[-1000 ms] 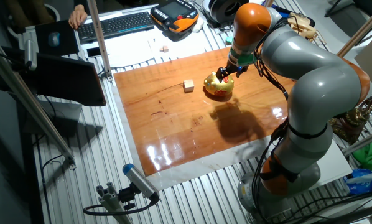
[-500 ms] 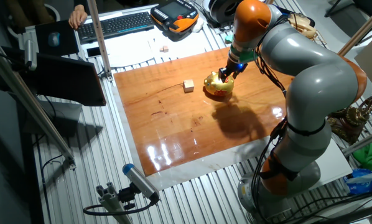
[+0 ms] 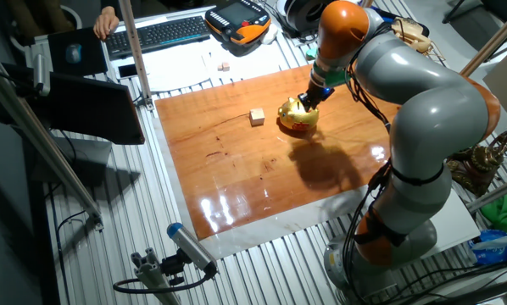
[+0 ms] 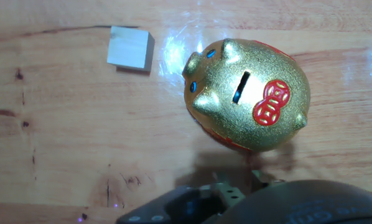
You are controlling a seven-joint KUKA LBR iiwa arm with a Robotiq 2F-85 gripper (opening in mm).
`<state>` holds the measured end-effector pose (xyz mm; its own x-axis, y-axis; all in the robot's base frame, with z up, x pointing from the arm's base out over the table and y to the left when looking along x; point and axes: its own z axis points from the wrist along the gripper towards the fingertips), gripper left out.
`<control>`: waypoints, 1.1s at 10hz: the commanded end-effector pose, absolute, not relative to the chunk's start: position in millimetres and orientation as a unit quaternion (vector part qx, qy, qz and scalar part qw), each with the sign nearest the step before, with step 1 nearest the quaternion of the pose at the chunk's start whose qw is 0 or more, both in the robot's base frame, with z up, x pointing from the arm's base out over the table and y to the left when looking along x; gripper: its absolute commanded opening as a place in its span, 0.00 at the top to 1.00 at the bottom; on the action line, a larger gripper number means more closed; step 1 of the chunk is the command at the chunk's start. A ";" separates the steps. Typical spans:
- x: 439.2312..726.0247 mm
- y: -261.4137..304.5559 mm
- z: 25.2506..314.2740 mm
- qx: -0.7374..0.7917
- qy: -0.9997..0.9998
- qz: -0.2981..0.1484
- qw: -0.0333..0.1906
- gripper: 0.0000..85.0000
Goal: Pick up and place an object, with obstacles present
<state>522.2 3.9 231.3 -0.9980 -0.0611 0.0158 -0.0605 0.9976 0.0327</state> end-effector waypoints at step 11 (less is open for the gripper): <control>551.3 70.0 175.3 -0.034 -0.999 -0.012 -0.004 1.00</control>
<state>551.3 69.8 175.5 -0.9976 0.0683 -0.0075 0.0681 0.9974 0.0234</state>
